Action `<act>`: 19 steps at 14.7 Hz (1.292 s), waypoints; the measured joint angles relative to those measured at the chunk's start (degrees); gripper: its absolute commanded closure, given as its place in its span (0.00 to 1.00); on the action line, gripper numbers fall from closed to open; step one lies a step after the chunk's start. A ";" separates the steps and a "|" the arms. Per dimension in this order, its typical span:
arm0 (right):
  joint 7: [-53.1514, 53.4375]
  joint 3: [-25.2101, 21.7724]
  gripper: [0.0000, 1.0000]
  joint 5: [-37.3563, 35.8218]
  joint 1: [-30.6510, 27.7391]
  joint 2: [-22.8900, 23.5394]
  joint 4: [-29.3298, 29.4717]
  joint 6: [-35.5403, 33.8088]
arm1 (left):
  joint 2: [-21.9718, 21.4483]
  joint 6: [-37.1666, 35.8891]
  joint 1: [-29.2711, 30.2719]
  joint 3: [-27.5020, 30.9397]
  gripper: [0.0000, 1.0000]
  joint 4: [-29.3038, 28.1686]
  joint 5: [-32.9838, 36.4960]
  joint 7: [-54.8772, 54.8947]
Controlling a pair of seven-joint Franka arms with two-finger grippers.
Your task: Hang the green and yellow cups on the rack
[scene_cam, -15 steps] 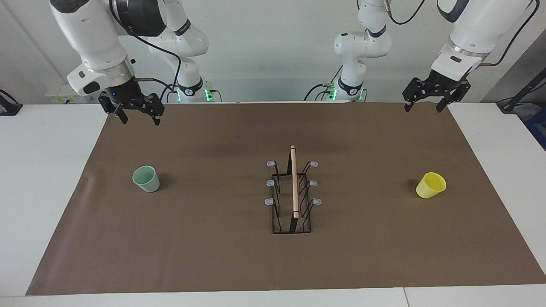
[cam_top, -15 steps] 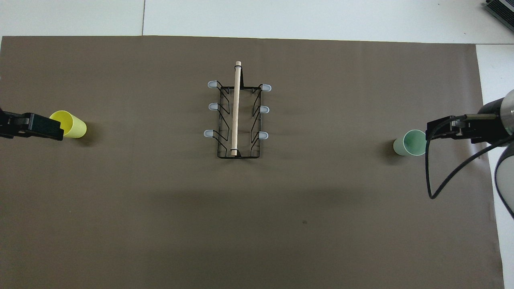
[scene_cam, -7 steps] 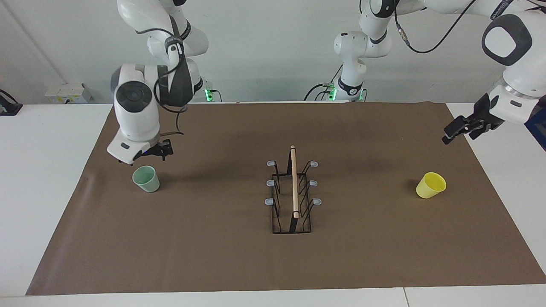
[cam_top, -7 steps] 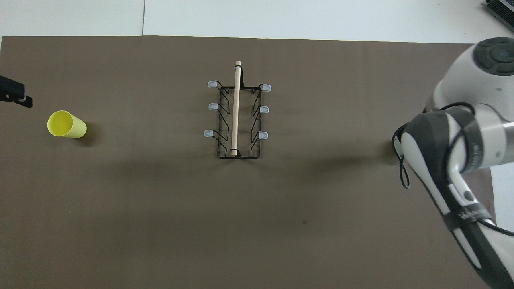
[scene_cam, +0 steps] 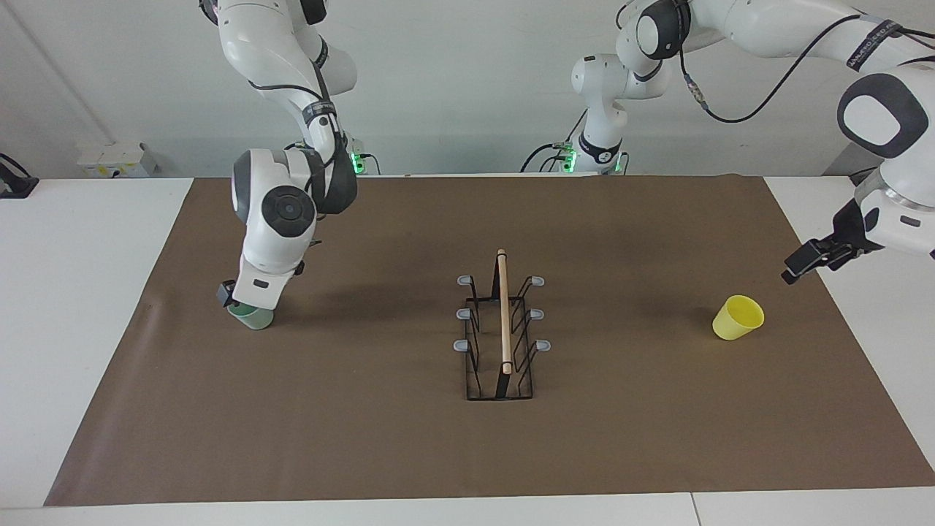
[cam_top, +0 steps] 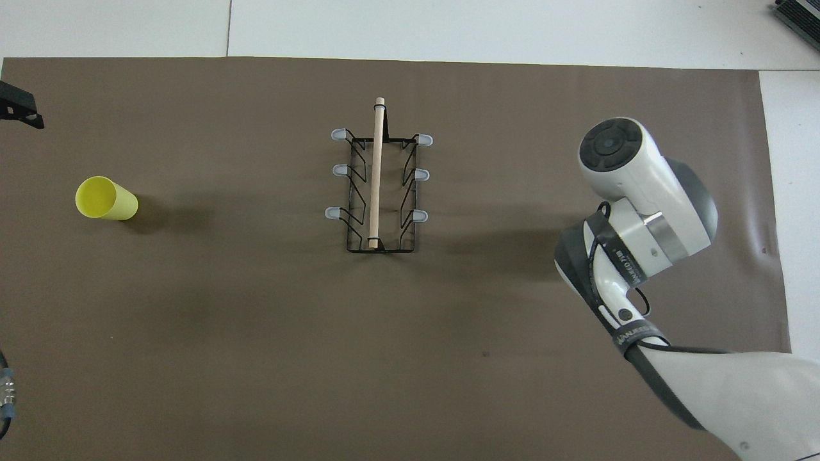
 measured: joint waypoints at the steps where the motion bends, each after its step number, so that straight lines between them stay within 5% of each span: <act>1: -1.40 0.02 0.00 -2.04 1.45 1.02 -0.89 0.12 | 1.17 0.66 0.06 1.82 0.00 -0.01 -2.88 -0.57; 8: -12.81 -0.09 0.00 -15.58 2.86 3.91 -6.85 1.94 | 6.86 4.39 4.12 8.21 0.00 -4.32 -16.52 -12.19; 19: -16.31 -0.35 0.00 -21.62 2.61 4.09 -9.16 2.39 | 7.44 8.79 6.51 8.89 0.00 -18.95 -32.67 -37.04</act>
